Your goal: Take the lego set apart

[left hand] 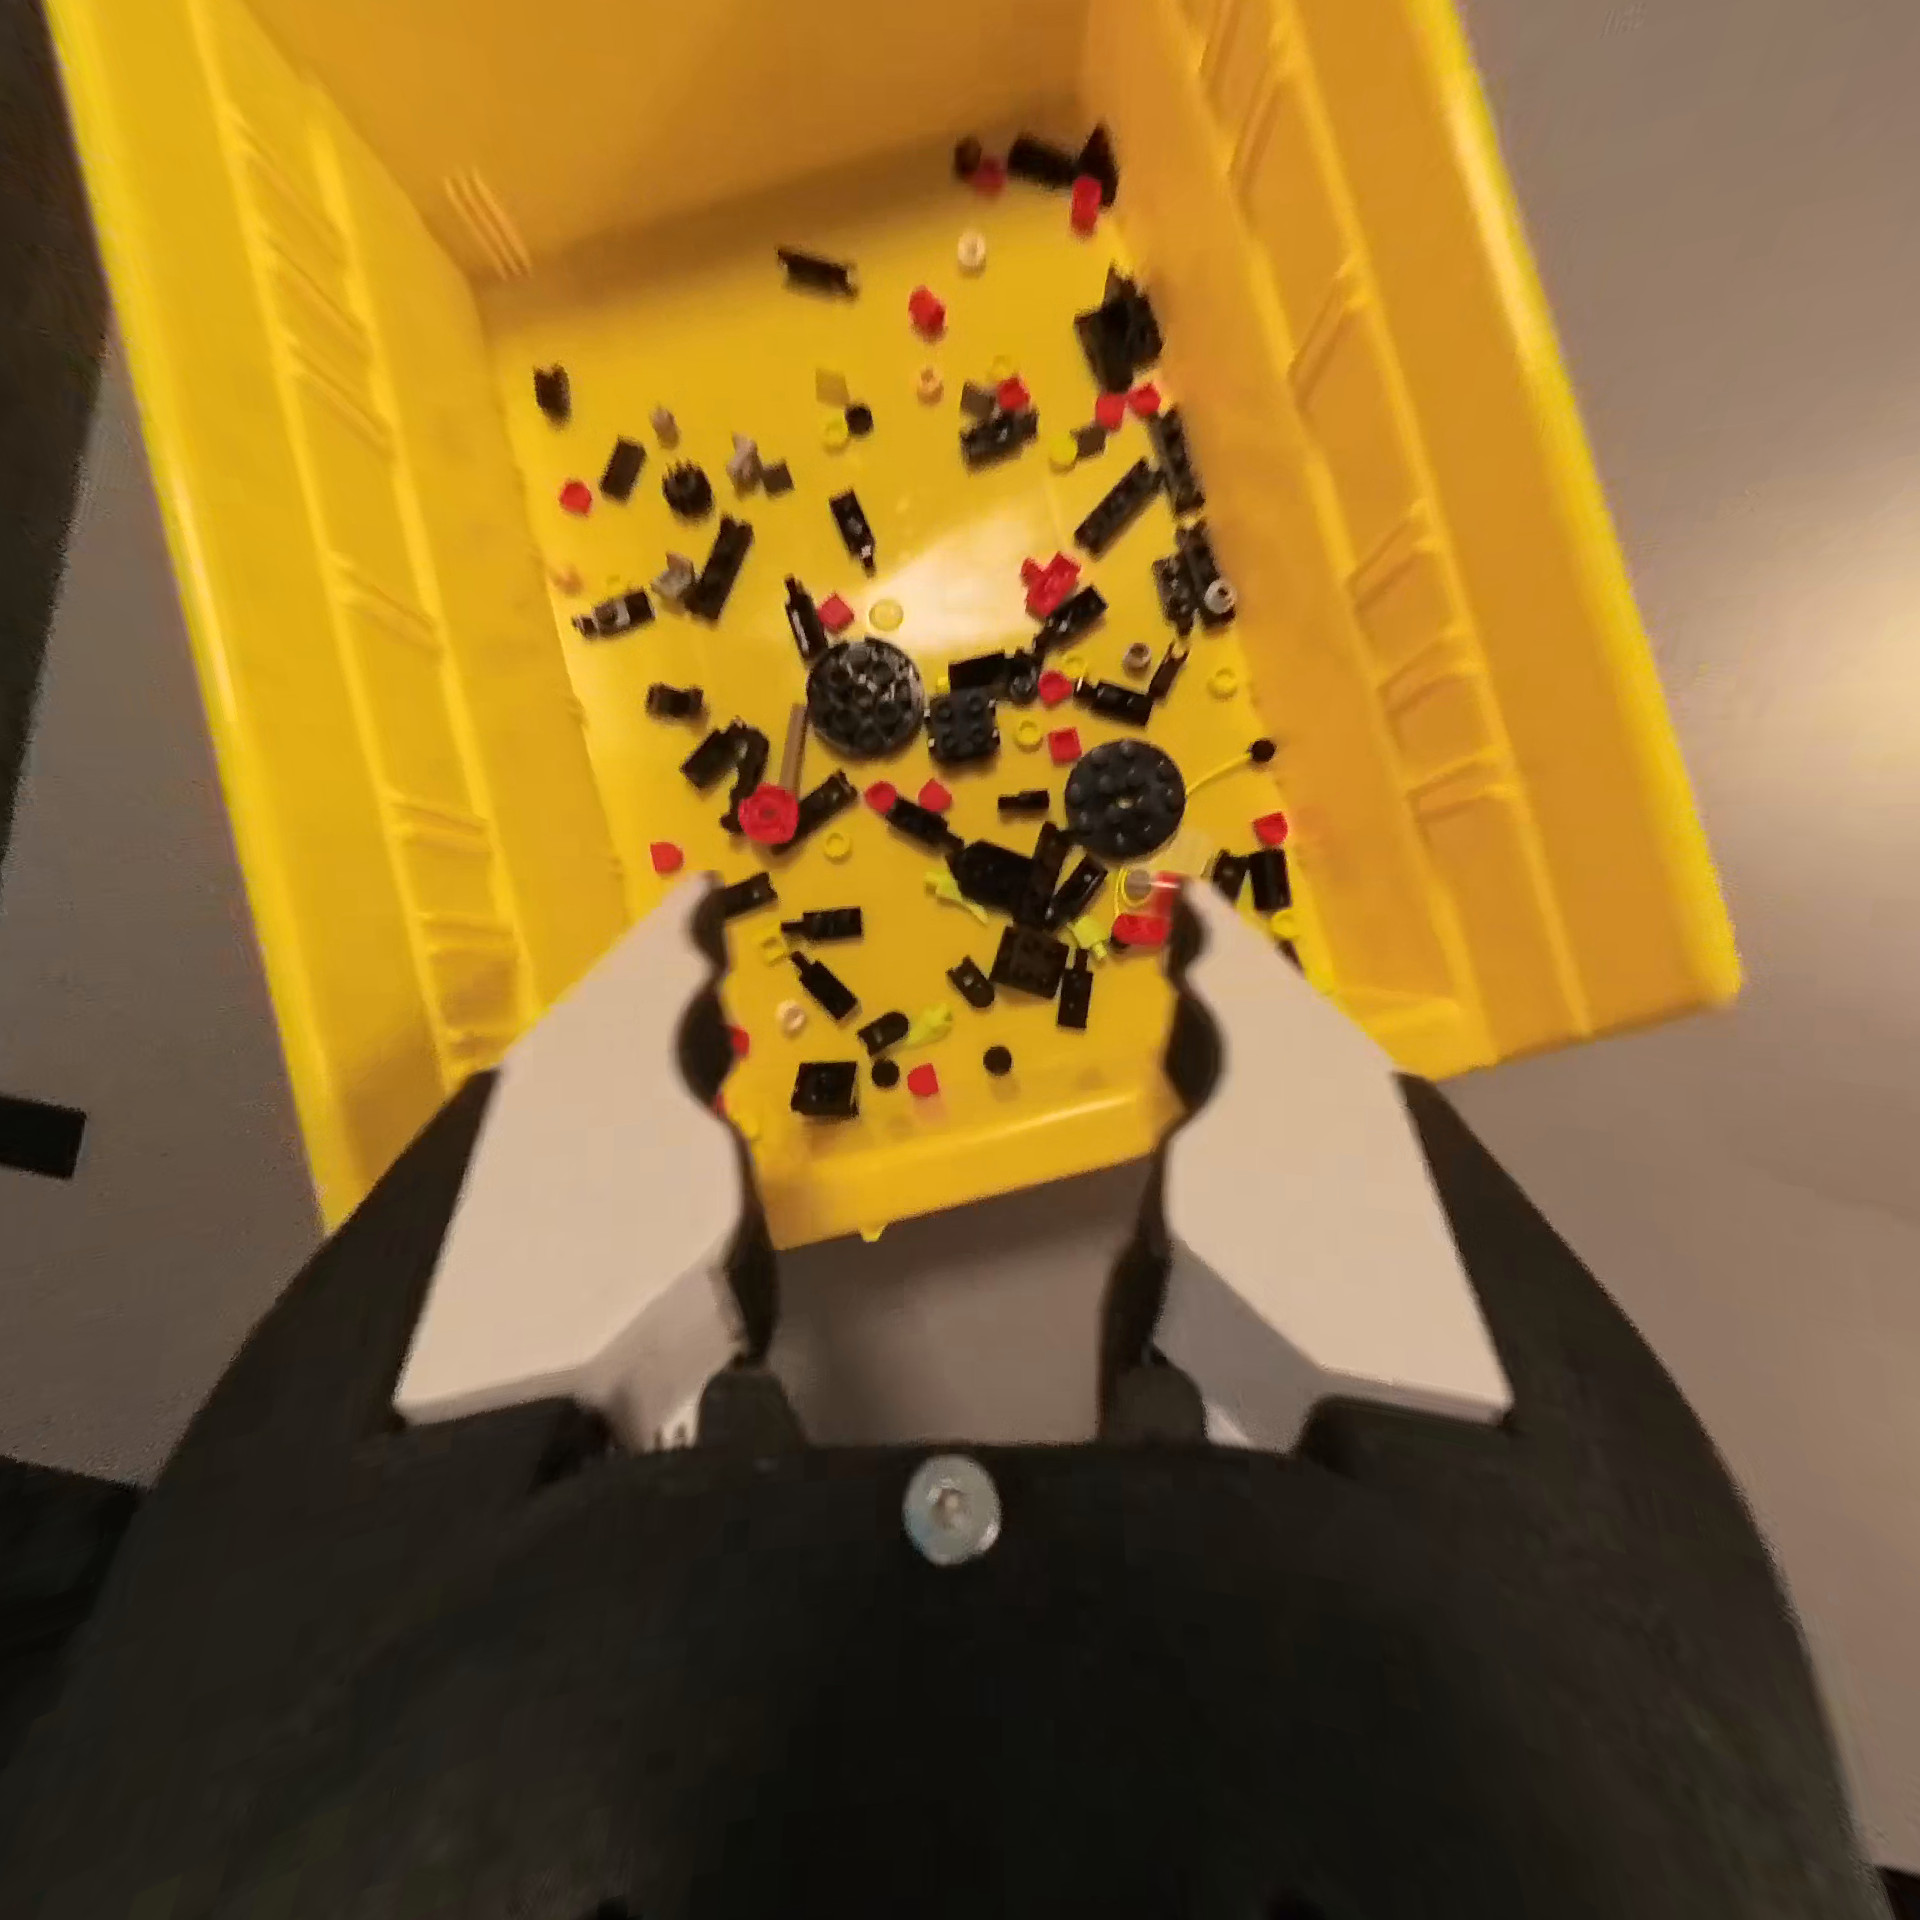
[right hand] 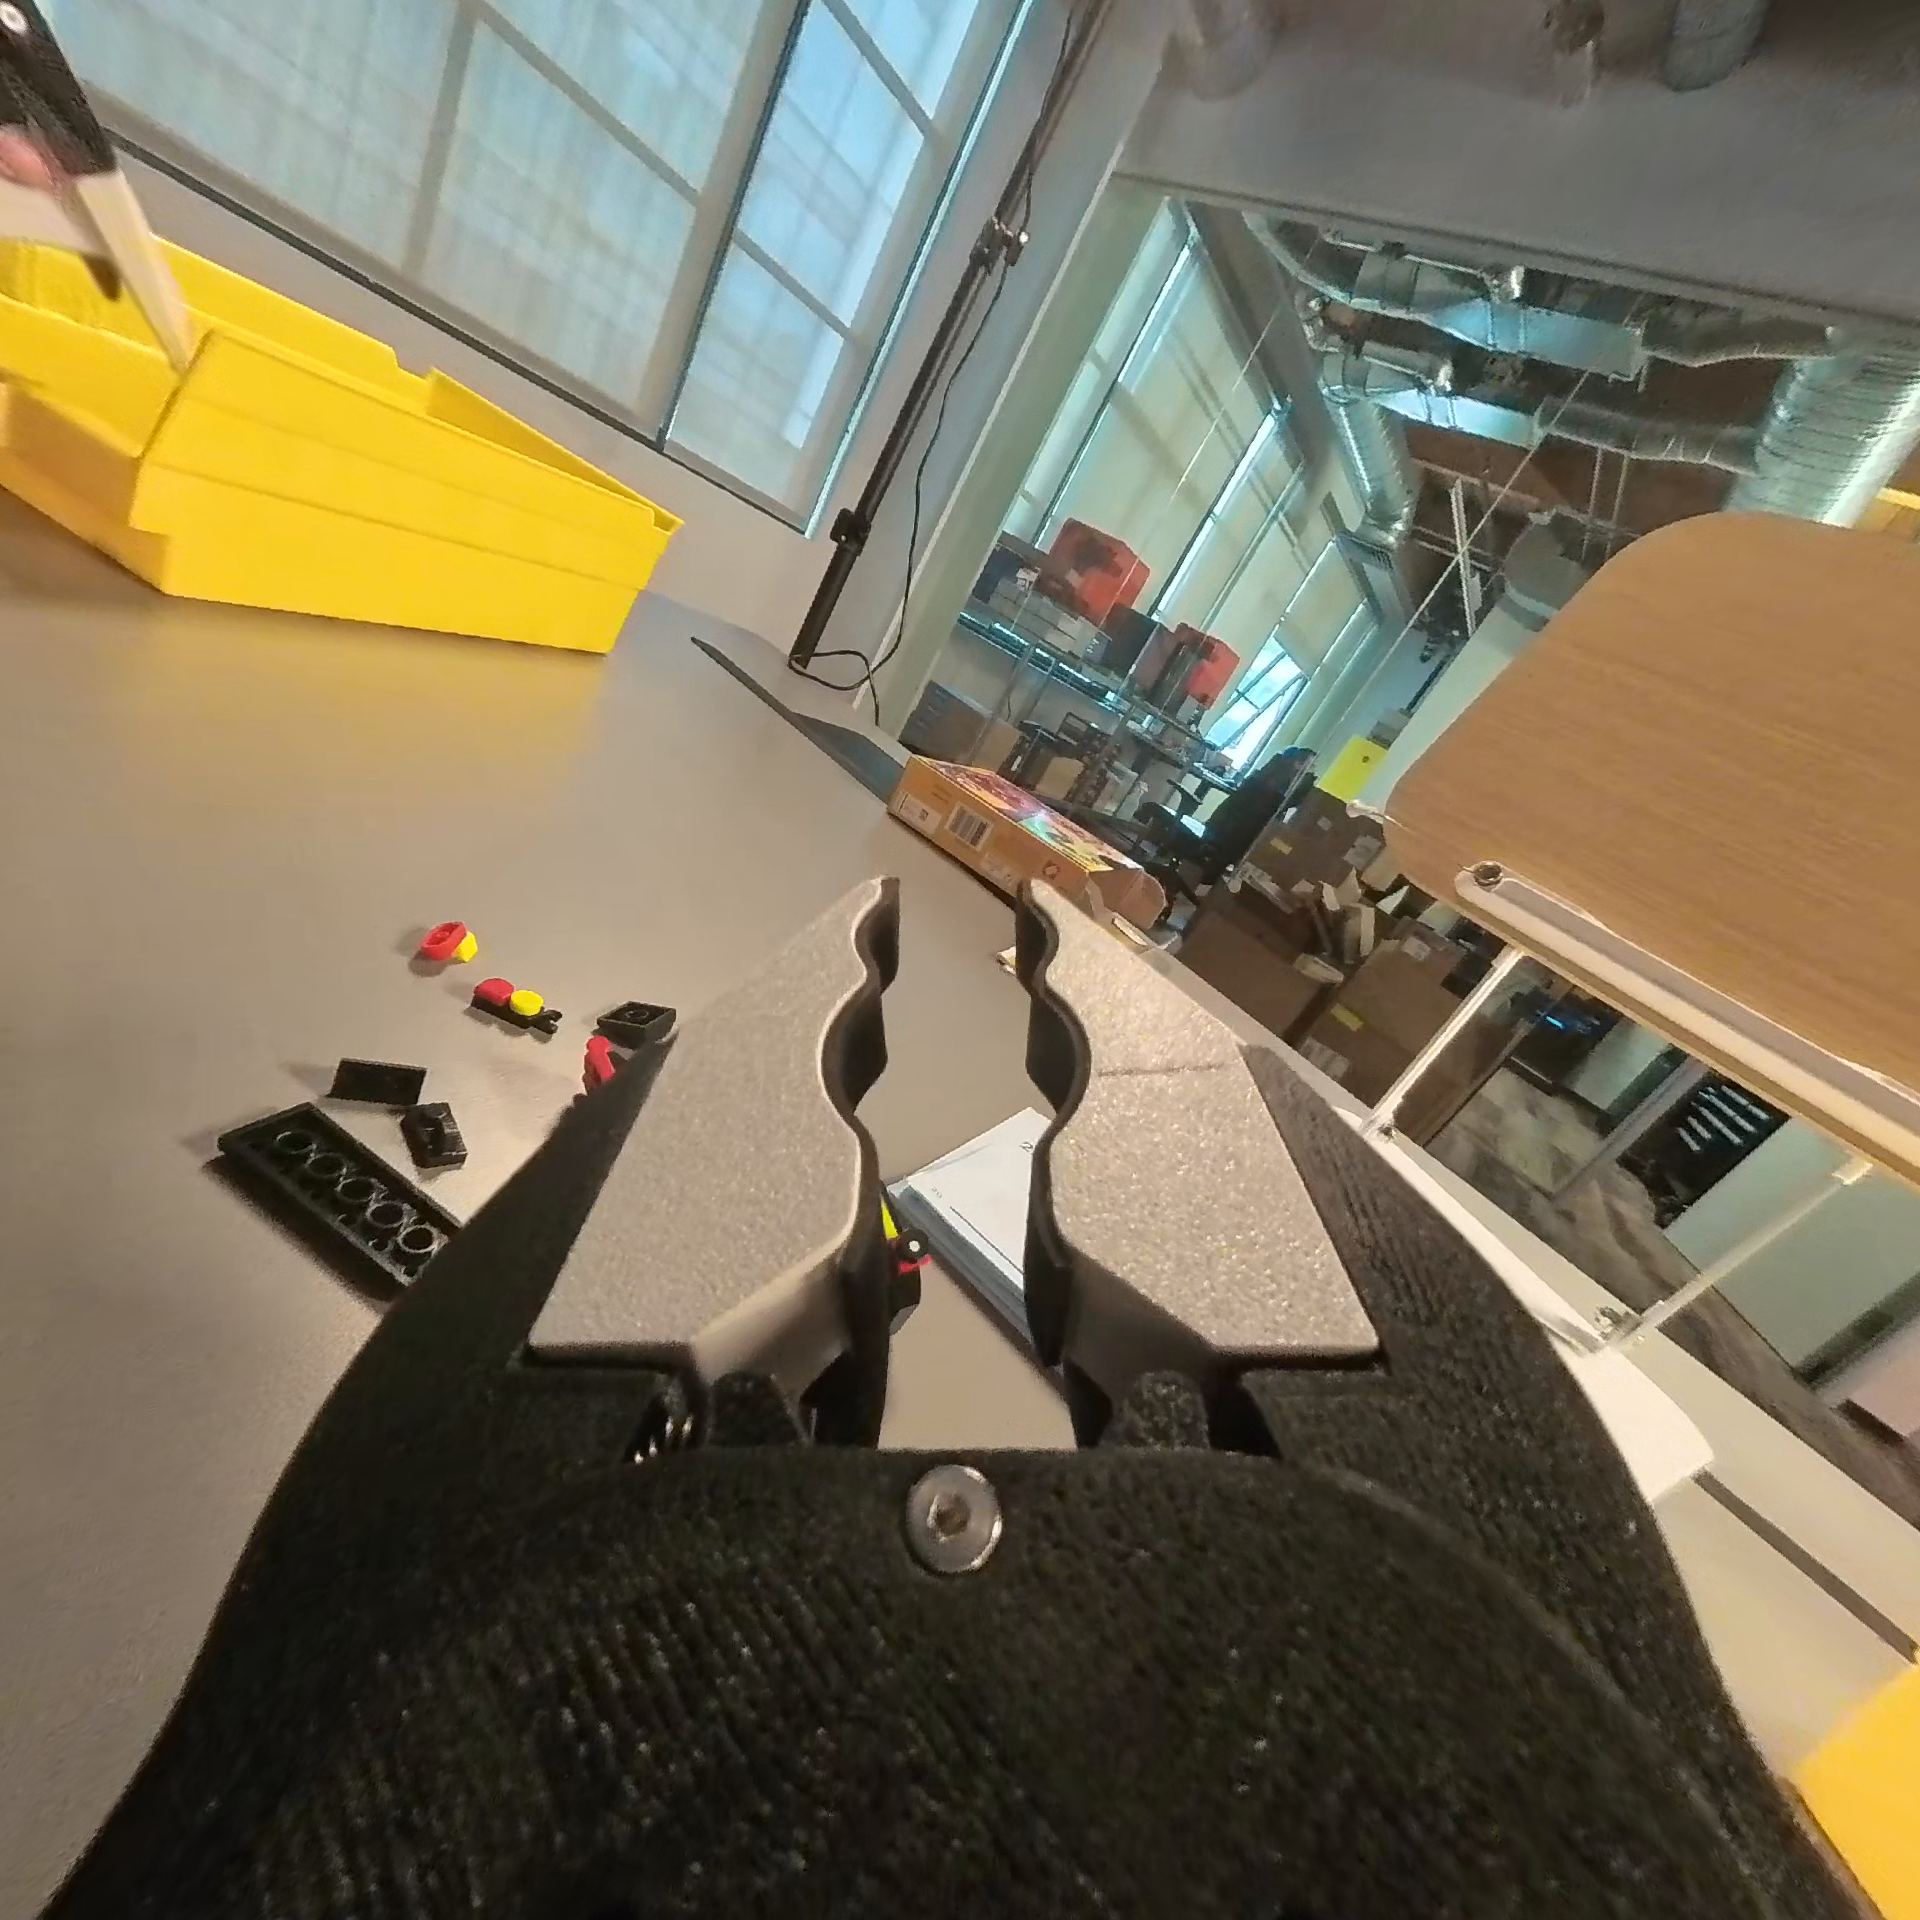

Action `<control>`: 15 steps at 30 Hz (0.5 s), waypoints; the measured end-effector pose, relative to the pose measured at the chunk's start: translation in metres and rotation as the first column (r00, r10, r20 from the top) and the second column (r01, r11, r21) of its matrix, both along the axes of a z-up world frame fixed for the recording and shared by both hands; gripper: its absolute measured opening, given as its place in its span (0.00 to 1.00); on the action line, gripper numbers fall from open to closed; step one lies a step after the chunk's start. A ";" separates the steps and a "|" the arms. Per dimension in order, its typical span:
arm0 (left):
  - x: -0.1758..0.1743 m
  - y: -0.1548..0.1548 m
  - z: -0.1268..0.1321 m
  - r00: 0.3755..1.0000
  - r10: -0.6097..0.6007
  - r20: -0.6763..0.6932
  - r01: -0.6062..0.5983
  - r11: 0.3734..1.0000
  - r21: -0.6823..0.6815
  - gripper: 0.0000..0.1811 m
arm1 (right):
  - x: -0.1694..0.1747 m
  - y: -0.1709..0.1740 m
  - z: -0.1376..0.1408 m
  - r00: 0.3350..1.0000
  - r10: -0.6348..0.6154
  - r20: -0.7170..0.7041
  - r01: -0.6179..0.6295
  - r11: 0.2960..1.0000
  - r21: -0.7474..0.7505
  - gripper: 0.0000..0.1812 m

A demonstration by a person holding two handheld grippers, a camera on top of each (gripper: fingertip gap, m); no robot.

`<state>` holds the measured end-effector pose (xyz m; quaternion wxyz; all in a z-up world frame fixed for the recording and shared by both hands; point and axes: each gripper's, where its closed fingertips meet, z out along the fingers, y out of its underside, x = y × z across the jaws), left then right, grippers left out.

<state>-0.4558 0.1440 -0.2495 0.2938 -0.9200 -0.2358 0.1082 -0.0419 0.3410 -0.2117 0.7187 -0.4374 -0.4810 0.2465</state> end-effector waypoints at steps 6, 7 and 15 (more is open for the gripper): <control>0.000 0.013 0.025 0.980 -0.117 -0.164 0.129 0.989 0.066 0.18 | 0.001 0.002 0.000 1.000 -0.003 -0.007 0.003 1.000 -0.010 0.11; 0.001 0.015 0.027 0.972 -0.139 -0.191 0.154 0.986 0.062 0.20 | 0.001 0.002 0.000 1.000 -0.006 -0.006 0.006 1.000 -0.010 0.11; 0.016 0.021 0.029 0.859 -0.354 -0.370 0.378 0.926 -0.007 0.24 | 0.000 0.002 -0.002 1.000 -0.006 0.008 0.006 1.000 -0.011 0.10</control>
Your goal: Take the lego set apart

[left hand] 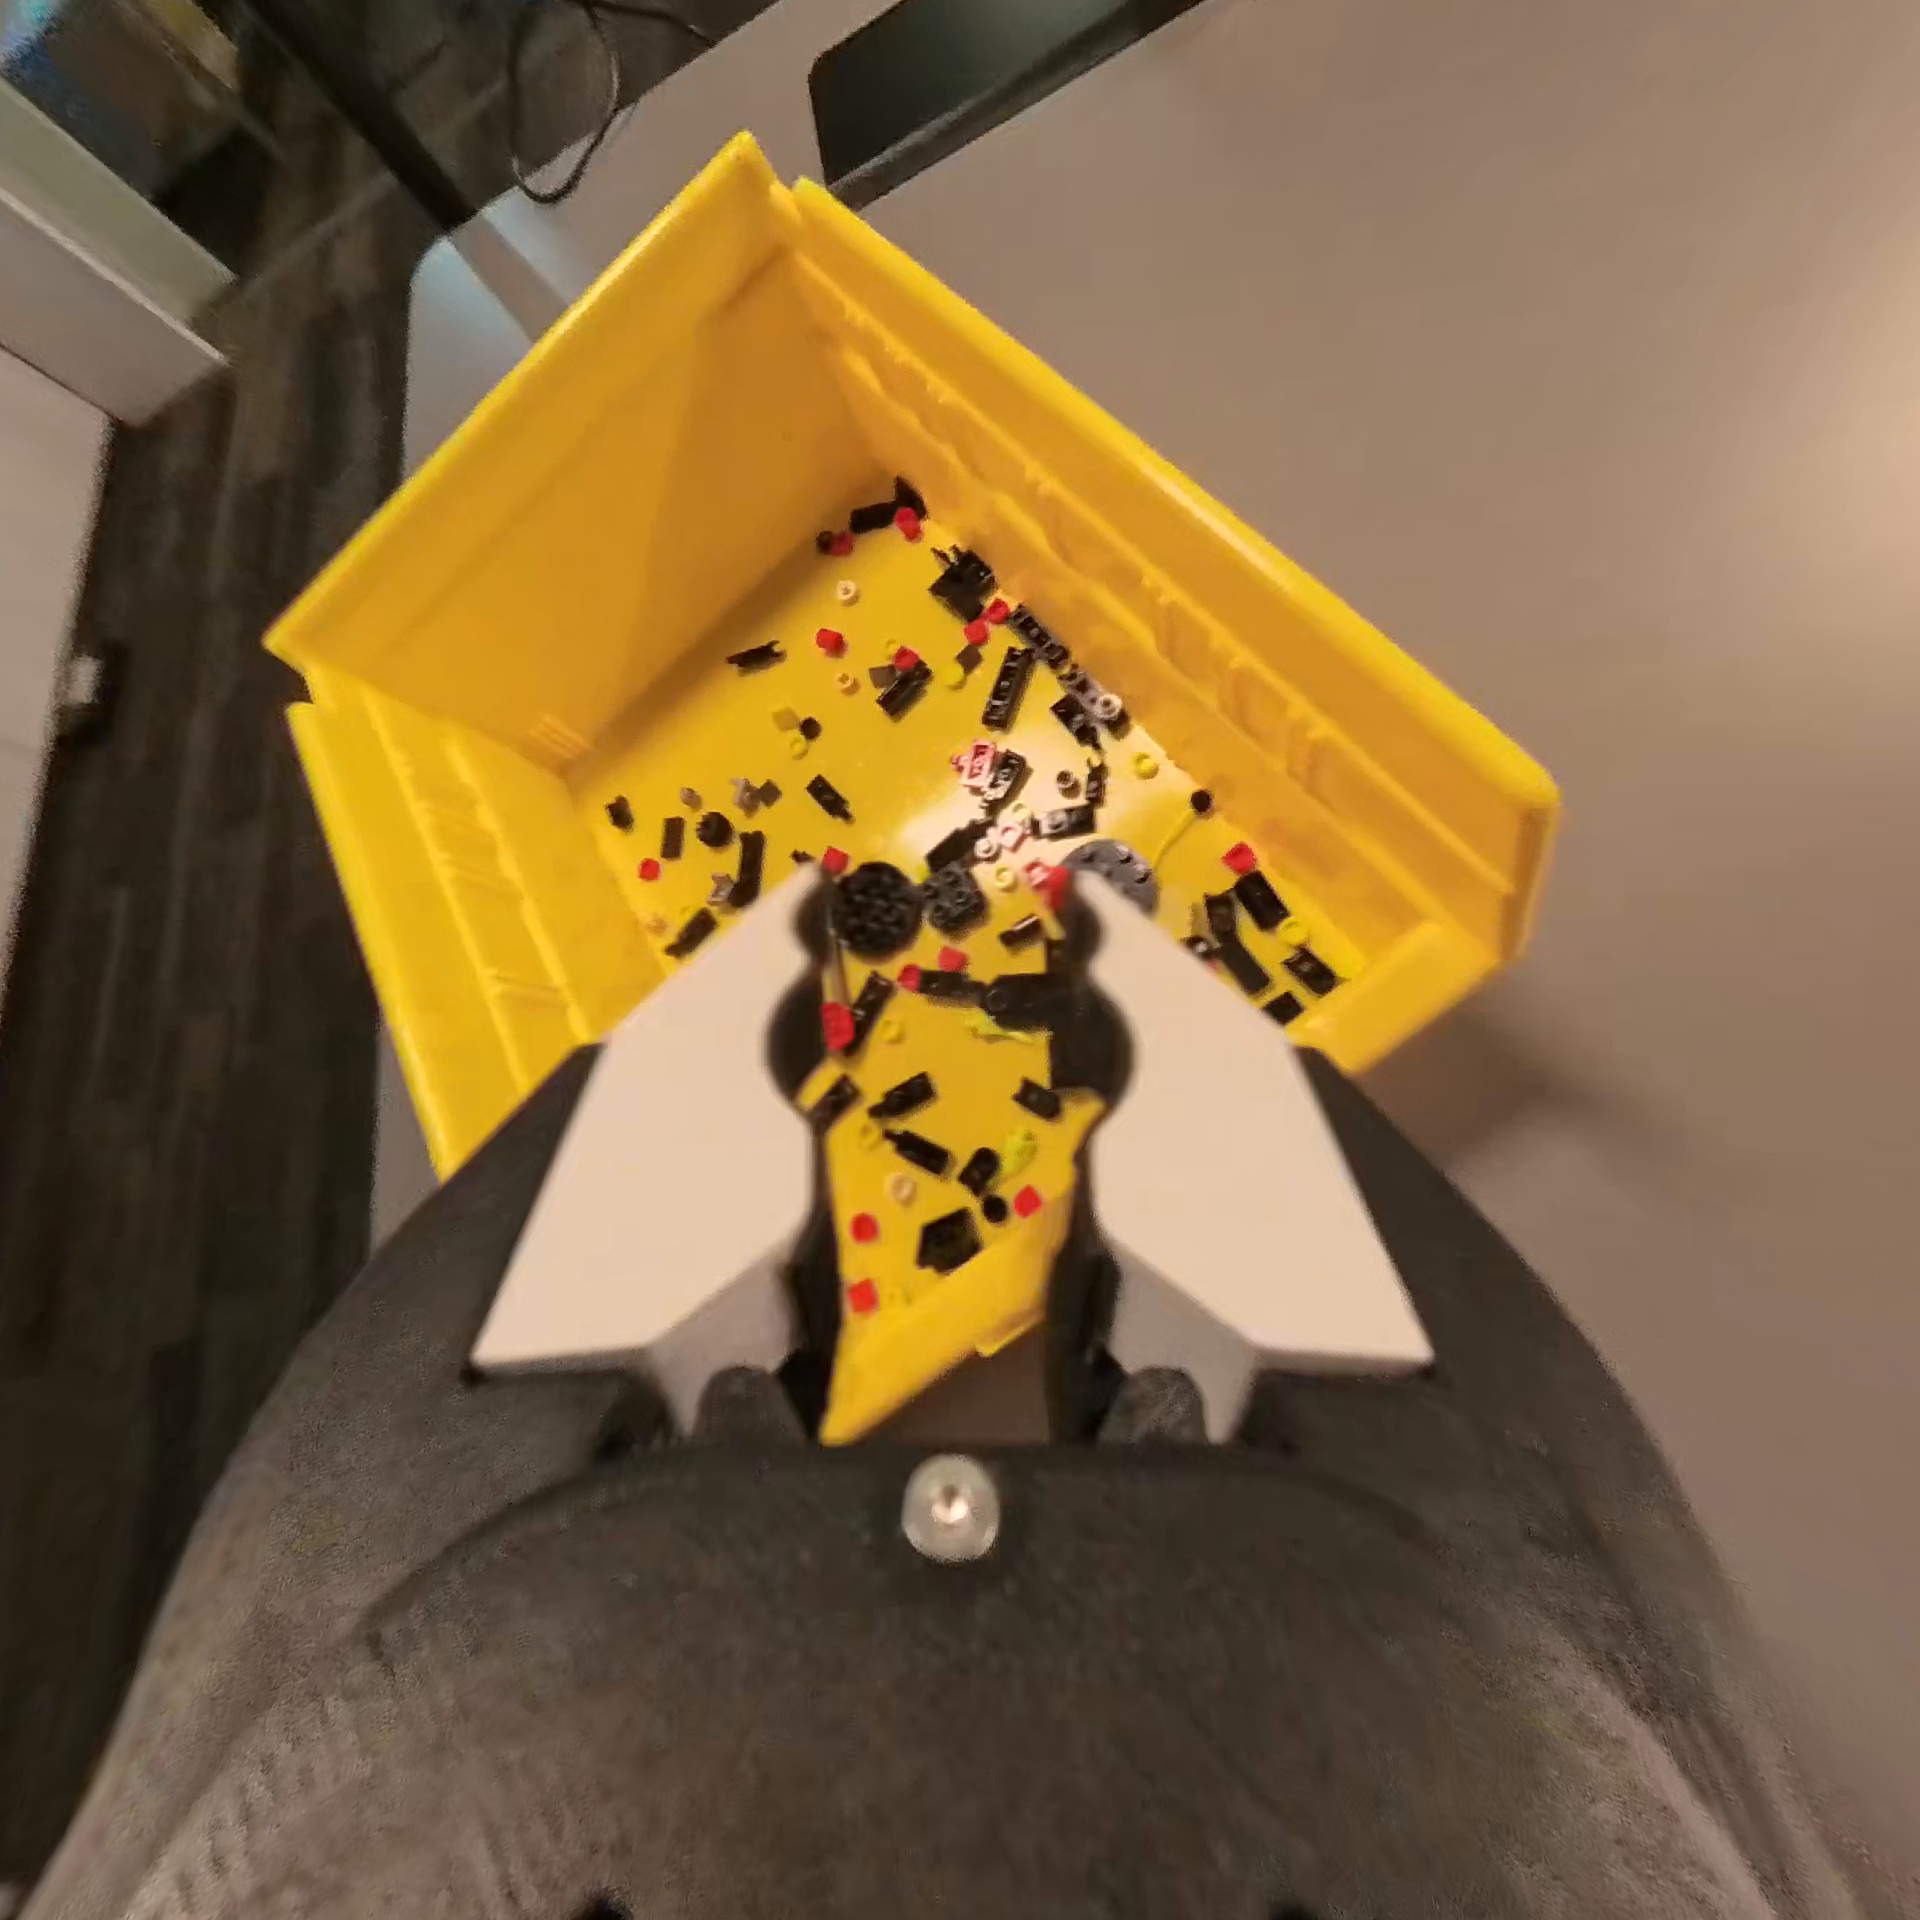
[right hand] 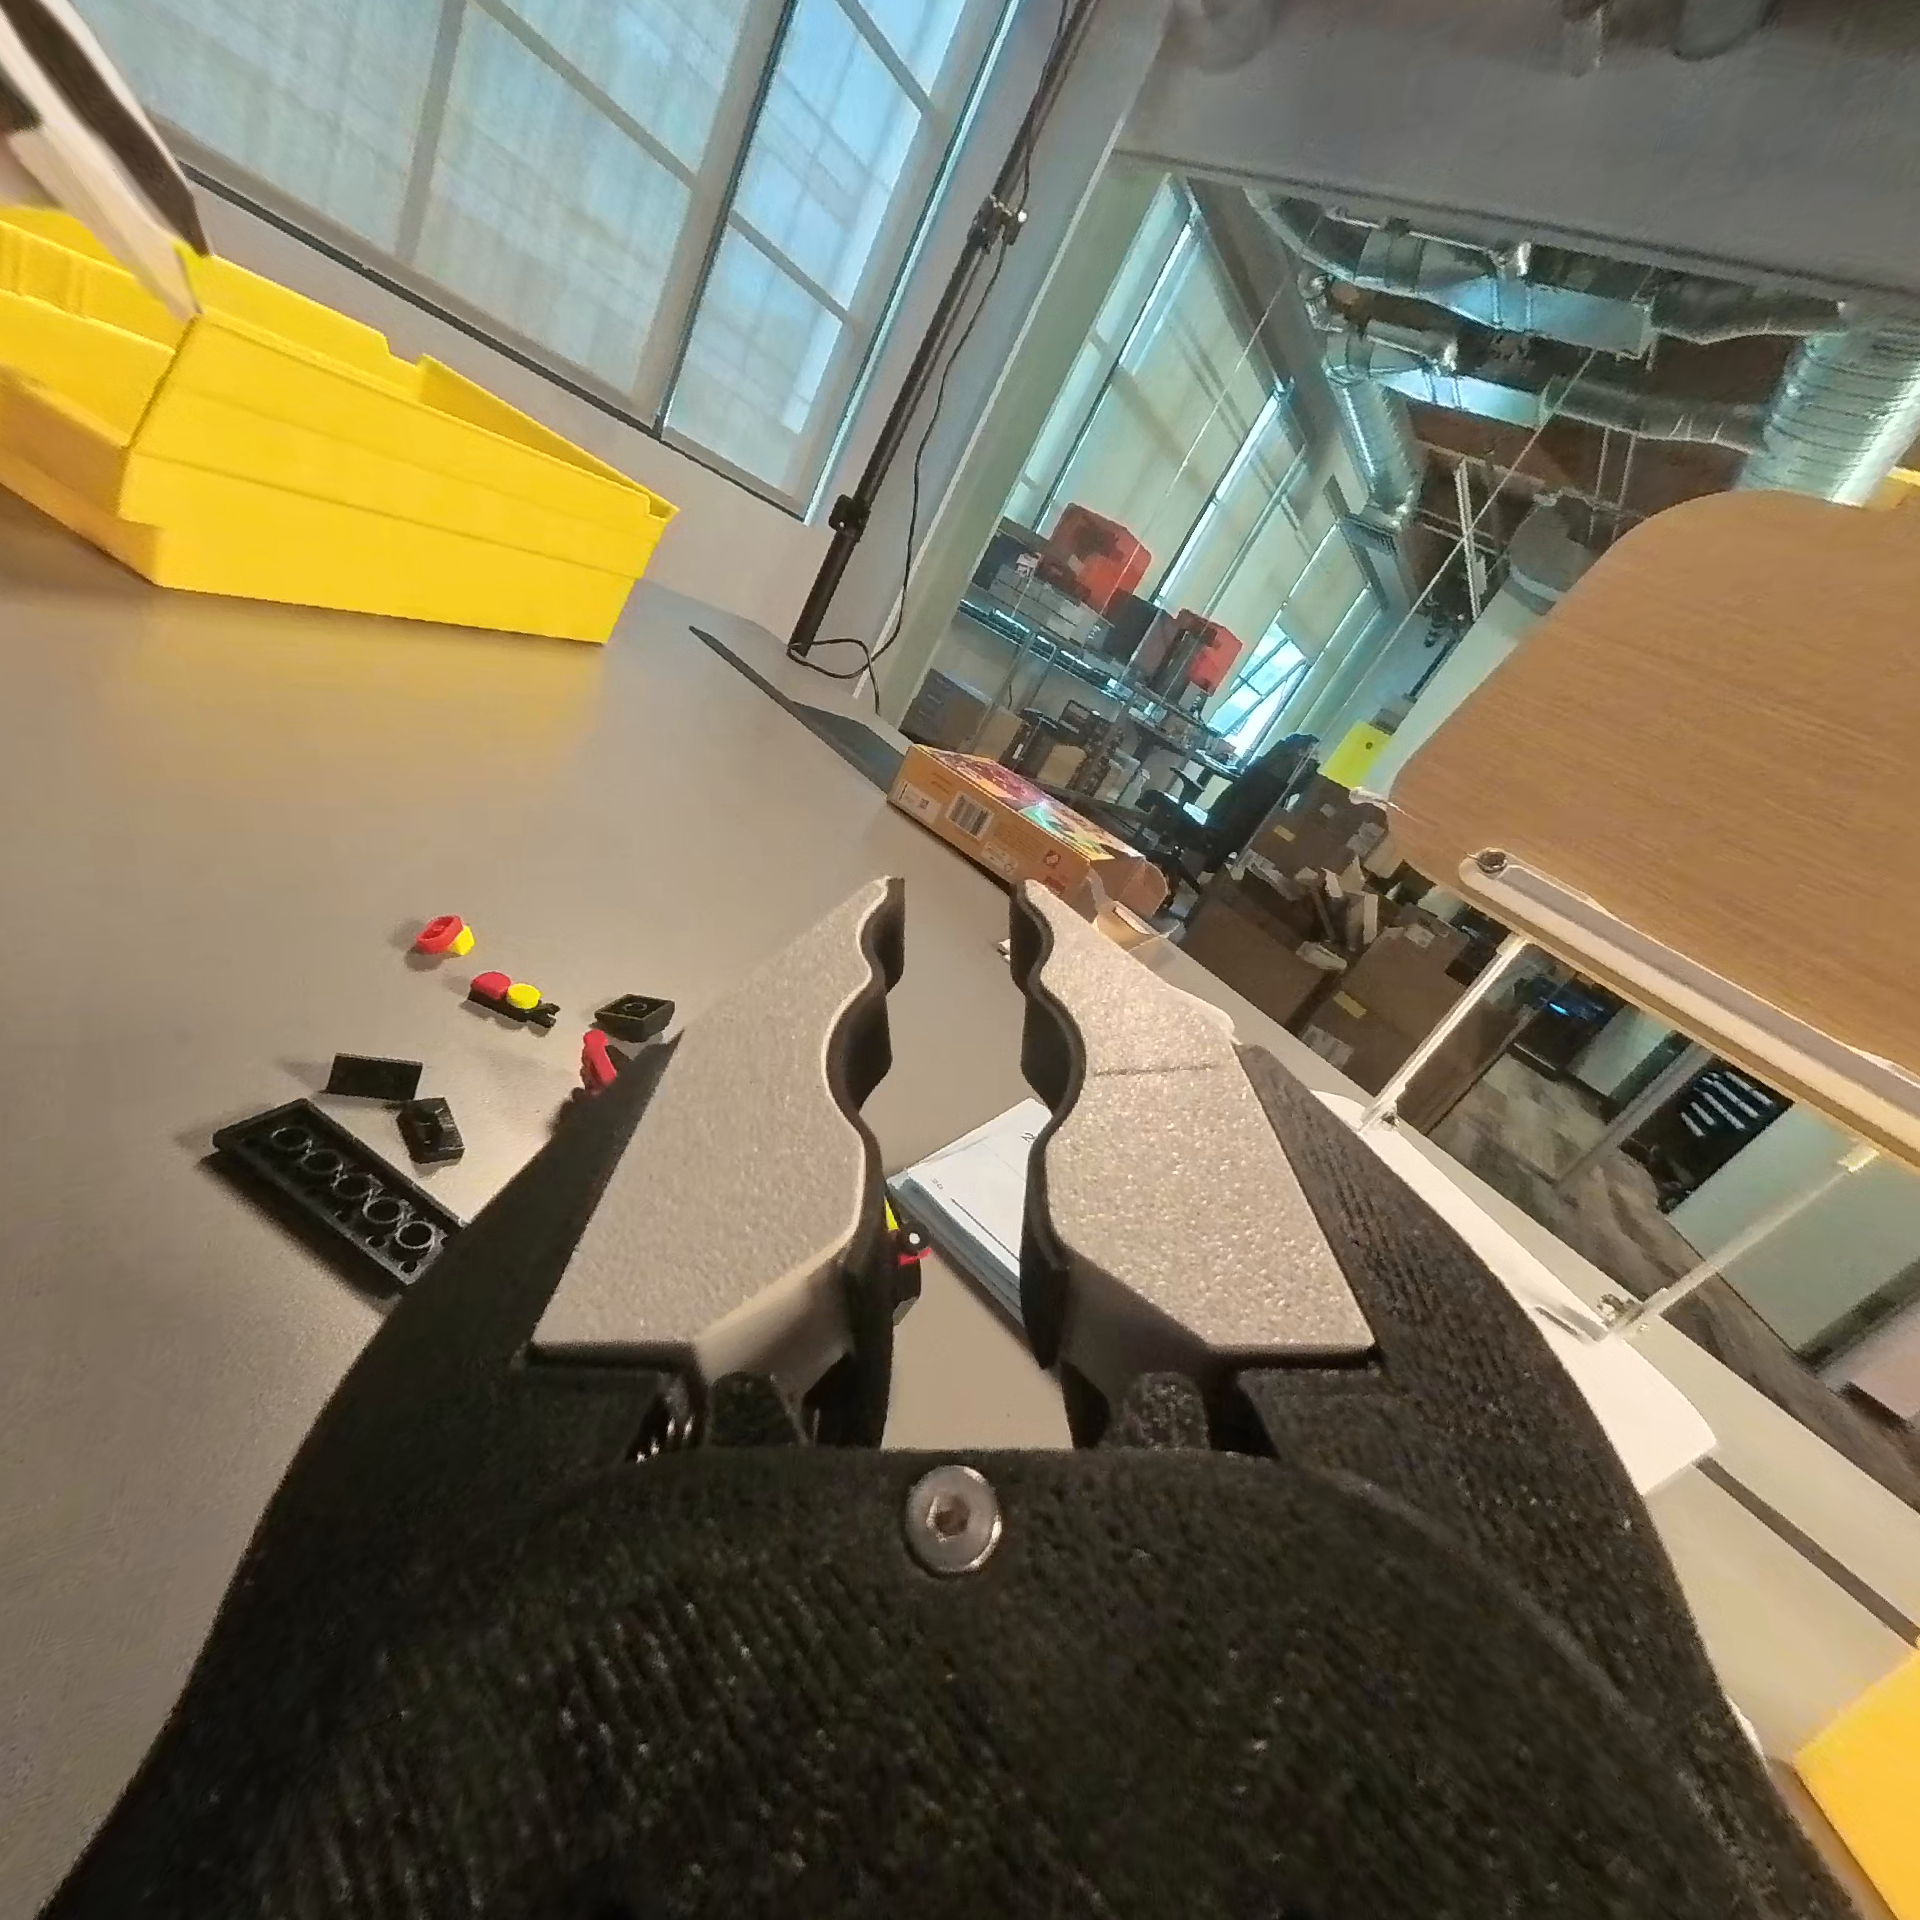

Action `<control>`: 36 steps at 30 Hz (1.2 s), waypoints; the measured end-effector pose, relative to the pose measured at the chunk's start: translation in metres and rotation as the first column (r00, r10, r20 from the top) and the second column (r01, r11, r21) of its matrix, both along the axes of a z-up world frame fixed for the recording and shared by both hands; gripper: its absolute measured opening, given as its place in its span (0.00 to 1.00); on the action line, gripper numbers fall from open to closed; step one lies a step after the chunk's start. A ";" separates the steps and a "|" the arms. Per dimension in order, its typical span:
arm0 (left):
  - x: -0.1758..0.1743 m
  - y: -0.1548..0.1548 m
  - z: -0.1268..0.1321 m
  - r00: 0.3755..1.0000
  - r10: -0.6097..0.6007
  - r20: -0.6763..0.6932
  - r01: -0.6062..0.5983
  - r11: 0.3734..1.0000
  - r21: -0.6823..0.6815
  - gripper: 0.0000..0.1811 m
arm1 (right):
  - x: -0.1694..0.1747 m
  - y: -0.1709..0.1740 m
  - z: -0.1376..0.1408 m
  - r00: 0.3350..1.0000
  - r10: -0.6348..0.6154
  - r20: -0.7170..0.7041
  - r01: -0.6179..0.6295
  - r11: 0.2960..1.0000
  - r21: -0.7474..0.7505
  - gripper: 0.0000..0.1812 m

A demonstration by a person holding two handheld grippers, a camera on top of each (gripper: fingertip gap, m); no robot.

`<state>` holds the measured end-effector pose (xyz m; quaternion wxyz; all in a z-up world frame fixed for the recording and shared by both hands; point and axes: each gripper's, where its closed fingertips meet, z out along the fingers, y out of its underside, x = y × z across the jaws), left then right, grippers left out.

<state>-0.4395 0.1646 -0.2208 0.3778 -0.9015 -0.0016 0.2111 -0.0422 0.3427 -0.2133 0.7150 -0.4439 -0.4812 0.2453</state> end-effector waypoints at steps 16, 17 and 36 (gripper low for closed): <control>0.016 -0.001 0.021 0.942 0.011 0.337 -0.151 0.907 0.393 0.46 | 0.002 0.003 0.001 1.000 -0.003 -0.013 0.003 0.999 -0.032 0.07; 0.022 0.000 0.029 0.913 -0.061 0.404 -0.144 0.878 0.457 0.45 | 0.003 0.003 0.002 1.000 0.001 -0.022 -0.002 0.999 -0.042 0.07; 0.097 -0.045 0.124 0.083 -0.856 0.511 -0.169 0.493 0.853 0.44 | 0.004 -0.004 0.009 0.991 0.089 -0.100 -0.099 0.991 -0.093 0.11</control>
